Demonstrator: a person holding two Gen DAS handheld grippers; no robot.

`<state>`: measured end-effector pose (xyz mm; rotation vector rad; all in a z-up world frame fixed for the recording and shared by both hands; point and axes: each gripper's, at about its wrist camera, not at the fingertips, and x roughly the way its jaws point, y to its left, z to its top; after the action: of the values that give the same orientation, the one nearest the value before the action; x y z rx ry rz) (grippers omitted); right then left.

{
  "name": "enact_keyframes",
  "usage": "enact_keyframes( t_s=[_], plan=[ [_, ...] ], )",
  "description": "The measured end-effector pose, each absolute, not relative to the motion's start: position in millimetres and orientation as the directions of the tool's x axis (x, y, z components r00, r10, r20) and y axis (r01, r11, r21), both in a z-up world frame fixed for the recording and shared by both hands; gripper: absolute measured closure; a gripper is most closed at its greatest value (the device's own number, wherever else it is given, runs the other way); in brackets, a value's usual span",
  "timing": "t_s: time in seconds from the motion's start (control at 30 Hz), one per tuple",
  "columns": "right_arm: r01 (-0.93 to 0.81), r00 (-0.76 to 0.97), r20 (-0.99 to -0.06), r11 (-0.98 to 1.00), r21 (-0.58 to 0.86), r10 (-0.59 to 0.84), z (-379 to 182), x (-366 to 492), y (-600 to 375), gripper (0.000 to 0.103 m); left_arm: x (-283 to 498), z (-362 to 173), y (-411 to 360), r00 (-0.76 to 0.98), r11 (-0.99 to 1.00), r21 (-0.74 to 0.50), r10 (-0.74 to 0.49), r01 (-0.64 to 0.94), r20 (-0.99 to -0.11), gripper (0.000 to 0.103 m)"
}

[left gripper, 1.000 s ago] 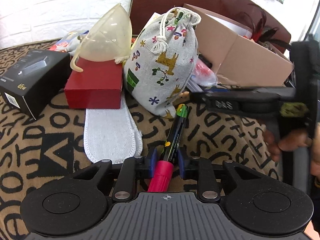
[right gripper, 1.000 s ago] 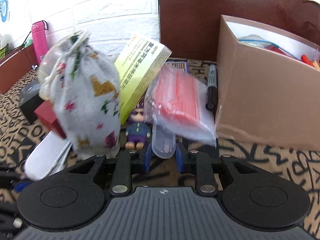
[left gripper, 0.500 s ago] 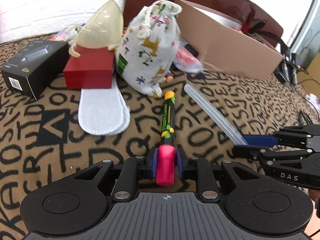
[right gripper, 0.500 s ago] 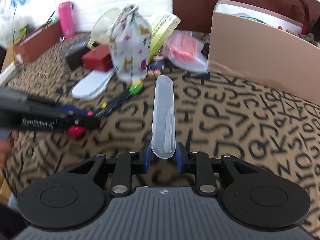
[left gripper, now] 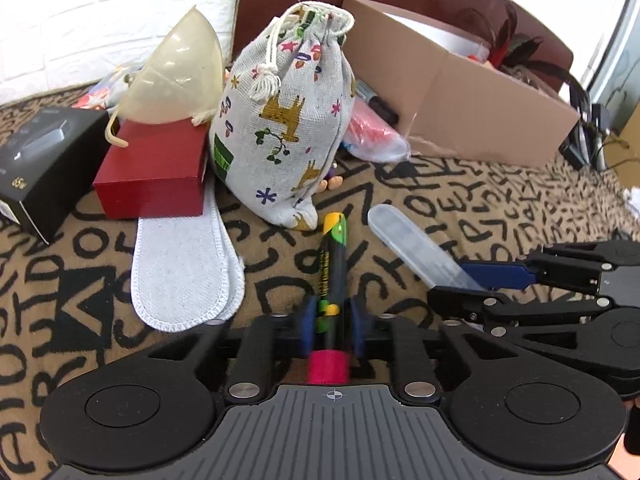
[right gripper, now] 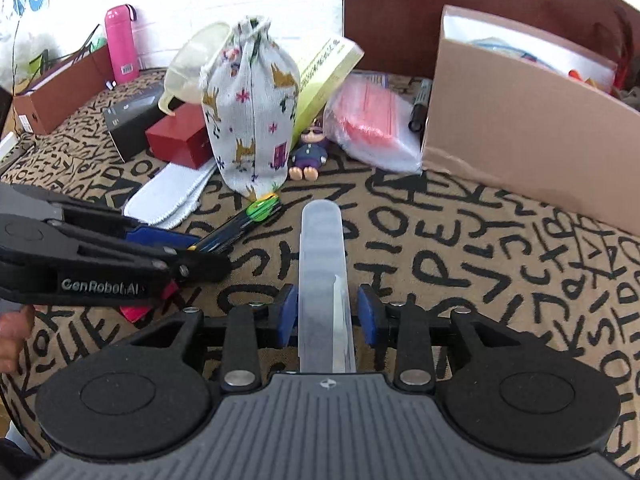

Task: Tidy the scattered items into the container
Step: 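Lift the marker with the left tool while the right tool grasps the clear plastic tube, then carry the marker and plastic tube over the cardboard box with both tools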

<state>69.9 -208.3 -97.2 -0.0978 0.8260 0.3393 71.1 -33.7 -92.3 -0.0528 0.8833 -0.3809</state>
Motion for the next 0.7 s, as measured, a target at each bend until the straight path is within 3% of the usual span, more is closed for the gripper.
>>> enact_keyframes(
  t_s=[0.07, 0.17, 0.27, 0.37, 0.43, 0.57, 0.7],
  plan=[
    [-0.341, 0.628, -0.734, 0.939, 0.04, 0.259, -98, 70, -208, 0.067, 72, -93, -33, 0.57, 0.931, -0.204, -0.349, 0.304, -0.744, 0.086],
    [-0.347, 0.628, -0.735, 0.937, 0.03, 0.256, -99, 72, -206, 0.068, 72, -94, -33, 0.575, 0.93, -0.205, -0.351, 0.305, -0.739, 0.07],
    [-0.36, 0.632, -0.731, 0.933, 0.018, 0.258, -101, 74, -204, 0.072, 71, -94, -38, 0.586, 0.932, -0.176, -0.338, 0.317, -0.737, 0.068],
    [-0.365, 0.644, -0.72, 0.931, 0.008, 0.259, -102, 72, -202, 0.072, 69, -95, -45, 0.602, 0.932, -0.128, -0.319, 0.338, -0.732, 0.078],
    [-0.354, 0.641, -0.715, 0.934, 0.047, 0.278, -100, 70, -204, 0.072, 68, -94, -47, 0.608, 0.936, -0.12, -0.308, 0.33, -0.732, 0.09],
    [-0.317, 0.639, -0.688, 0.932, 0.174, 0.345, -94, 63, -216, 0.072, 64, -87, -41, 0.586, 0.924, -0.224, -0.372, 0.312, -0.72, 0.091],
    [-0.29, 0.656, -0.653, 0.925, 0.245, 0.378, -82, 56, -232, 0.072, 58, -71, -44, 0.61, 0.916, -0.242, -0.396, 0.321, -0.686, 0.091]
  ],
)
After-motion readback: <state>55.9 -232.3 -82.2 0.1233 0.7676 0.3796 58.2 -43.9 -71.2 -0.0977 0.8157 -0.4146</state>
